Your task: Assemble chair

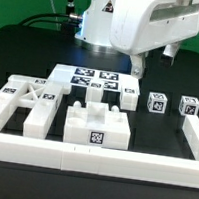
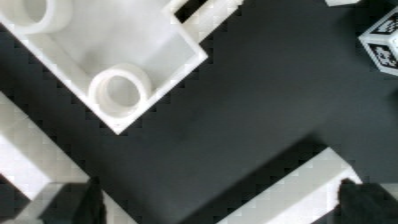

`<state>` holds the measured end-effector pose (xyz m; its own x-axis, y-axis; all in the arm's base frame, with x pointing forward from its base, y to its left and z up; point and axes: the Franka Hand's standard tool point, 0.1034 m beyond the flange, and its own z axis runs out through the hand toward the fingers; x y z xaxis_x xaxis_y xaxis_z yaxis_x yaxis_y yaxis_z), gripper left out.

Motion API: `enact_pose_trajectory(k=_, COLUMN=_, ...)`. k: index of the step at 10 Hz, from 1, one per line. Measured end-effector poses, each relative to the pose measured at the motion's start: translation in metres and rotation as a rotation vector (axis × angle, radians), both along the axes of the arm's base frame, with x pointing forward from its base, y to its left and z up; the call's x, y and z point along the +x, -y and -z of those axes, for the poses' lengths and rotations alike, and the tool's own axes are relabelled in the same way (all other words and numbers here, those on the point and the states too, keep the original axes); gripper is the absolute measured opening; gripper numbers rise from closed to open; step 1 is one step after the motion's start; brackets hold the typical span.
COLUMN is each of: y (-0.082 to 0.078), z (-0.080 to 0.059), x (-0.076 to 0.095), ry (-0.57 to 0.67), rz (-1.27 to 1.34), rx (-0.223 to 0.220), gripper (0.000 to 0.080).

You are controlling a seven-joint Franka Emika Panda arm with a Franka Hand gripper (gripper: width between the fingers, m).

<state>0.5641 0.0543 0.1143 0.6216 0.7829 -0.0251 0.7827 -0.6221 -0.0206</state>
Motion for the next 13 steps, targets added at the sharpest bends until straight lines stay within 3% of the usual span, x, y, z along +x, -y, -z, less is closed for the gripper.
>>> enact_pose_trajectory(k=5, y=0.000, z=0.000, x=0.000, ry=-0.001, rz=0.000, rx=0.000, gripper=0.0650)
enact_pose_trajectory(k=6, y=0.004, z=0.005, x=0.001, ry=0.001, rz=-0.017, rx=0.002, gripper=0.0650)
enact_pose_trajectory(k=10, y=0.043, z=0.046, x=0.012, ry=-0.019, rz=-0.125, rx=0.017, gripper=0.0650)
enact_pose_trajectory(k=13, y=0.048, z=0.049, x=0.019, ry=-0.012, rz=-0.132, rx=0.020, gripper=0.0650)
